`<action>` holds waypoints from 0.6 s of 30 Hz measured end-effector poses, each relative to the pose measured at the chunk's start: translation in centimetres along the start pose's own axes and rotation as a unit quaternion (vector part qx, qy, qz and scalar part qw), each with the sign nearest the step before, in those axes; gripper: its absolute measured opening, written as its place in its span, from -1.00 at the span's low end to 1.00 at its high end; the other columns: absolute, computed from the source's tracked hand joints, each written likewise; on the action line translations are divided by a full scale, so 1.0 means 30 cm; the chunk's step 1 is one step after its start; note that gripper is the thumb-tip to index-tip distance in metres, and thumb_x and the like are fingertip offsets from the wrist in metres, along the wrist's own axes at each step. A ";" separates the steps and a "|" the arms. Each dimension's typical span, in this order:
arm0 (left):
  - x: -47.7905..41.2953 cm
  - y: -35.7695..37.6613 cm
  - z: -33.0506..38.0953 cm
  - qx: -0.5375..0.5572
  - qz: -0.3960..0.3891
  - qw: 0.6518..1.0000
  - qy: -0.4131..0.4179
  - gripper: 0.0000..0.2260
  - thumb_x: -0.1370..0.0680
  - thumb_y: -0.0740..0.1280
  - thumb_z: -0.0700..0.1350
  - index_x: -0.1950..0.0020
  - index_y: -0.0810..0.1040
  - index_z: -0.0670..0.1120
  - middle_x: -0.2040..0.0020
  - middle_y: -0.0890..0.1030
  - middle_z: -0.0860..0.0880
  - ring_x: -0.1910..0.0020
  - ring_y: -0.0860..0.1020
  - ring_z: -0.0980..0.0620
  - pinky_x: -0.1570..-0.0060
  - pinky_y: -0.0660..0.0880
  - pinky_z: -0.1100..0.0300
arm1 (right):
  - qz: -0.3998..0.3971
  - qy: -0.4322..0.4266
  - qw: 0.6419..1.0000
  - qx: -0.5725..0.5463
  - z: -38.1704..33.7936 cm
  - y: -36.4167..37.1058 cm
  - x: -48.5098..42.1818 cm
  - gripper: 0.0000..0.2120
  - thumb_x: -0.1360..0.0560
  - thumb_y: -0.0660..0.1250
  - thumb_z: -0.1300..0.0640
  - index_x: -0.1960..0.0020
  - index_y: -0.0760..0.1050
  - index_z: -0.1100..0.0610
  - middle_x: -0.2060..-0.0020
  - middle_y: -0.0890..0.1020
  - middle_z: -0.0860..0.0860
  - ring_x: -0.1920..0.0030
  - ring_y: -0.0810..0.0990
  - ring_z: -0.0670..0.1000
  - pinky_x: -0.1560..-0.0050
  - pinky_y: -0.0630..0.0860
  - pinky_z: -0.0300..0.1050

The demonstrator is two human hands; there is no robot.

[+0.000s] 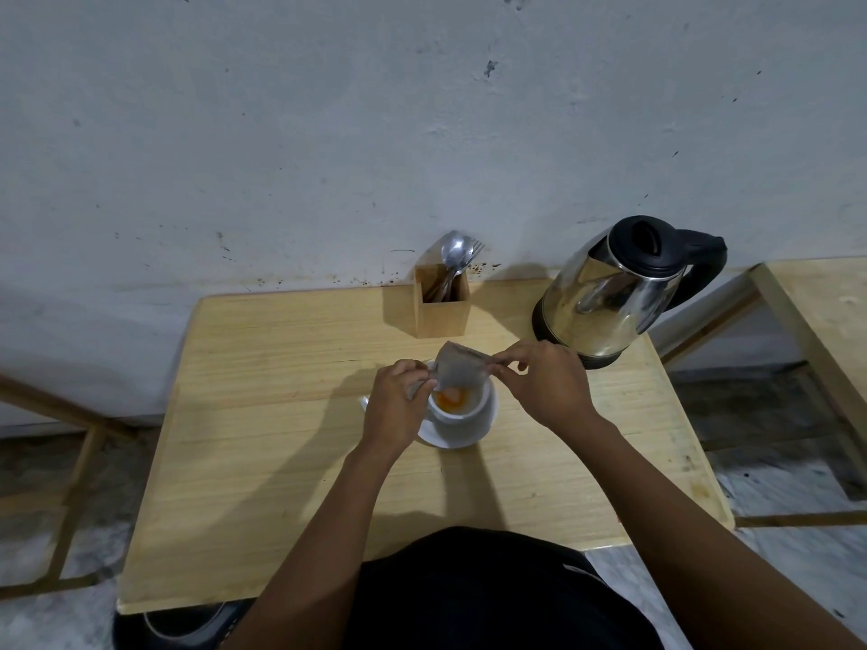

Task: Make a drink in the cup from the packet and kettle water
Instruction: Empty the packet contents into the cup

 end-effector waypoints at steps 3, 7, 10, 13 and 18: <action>-0.003 -0.005 0.004 0.005 0.002 1.000 0.001 -0.87 -0.52 0.37 -0.19 0.03 0.70 -0.16 -0.01 0.63 -0.06 -0.02 0.57 -0.05 -0.07 0.52 0.05 | -0.049 0.049 0.998 -0.013 0.015 0.013 0.001 -0.92 -0.47 0.43 -0.09 0.08 0.69 -0.15 0.18 0.63 -0.25 0.23 0.54 -0.17 0.32 0.31 -0.27; -0.003 0.000 0.006 -0.008 -0.002 1.000 0.006 -0.86 -0.52 0.36 -0.16 0.02 0.70 -0.15 -0.02 0.64 -0.06 -0.05 0.56 -0.06 -0.10 0.50 0.04 | -0.040 0.077 0.996 -0.027 0.027 0.018 0.009 -0.92 -0.49 0.41 -0.07 0.08 0.68 -0.15 0.16 0.60 -0.25 0.20 0.53 -0.17 0.34 0.32 -0.24; -0.002 0.001 0.014 -0.018 -0.001 1.000 0.009 -0.87 -0.52 0.36 -0.17 0.03 0.70 -0.15 -0.02 0.64 -0.07 -0.04 0.55 -0.06 -0.09 0.49 0.05 | -0.026 0.071 0.997 -0.025 0.029 0.019 0.017 -0.93 -0.47 0.43 -0.06 0.09 0.69 -0.13 0.13 0.66 -0.22 0.21 0.54 -0.16 0.32 0.32 -0.29; -0.004 -0.004 0.006 -0.015 0.000 1.000 0.012 -0.87 -0.52 0.36 -0.18 0.04 0.70 -0.16 0.00 0.65 -0.08 -0.02 0.57 -0.08 -0.07 0.52 0.00 | -0.035 0.087 0.994 -0.047 0.037 0.022 0.023 -0.94 -0.47 0.43 -0.06 0.10 0.69 -0.15 0.13 0.66 -0.22 0.18 0.55 -0.15 0.30 0.36 -0.25; 0.000 -0.001 0.019 -0.013 -0.006 1.000 0.016 -0.87 -0.52 0.35 -0.19 0.05 0.70 -0.16 -0.01 0.64 -0.07 -0.04 0.55 -0.09 -0.10 0.51 -0.01 | -0.027 0.086 0.994 -0.063 0.039 0.024 0.030 -0.93 -0.45 0.46 -0.06 0.10 0.70 -0.12 0.14 0.68 -0.21 0.18 0.55 -0.16 0.18 0.42 -0.18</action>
Point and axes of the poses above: each hand's wrist, its own x-axis away from the middle knuckle, its own y-axis out of the palm, z = x × y, the point moved 4 cm from there along -x, towards the middle knuckle
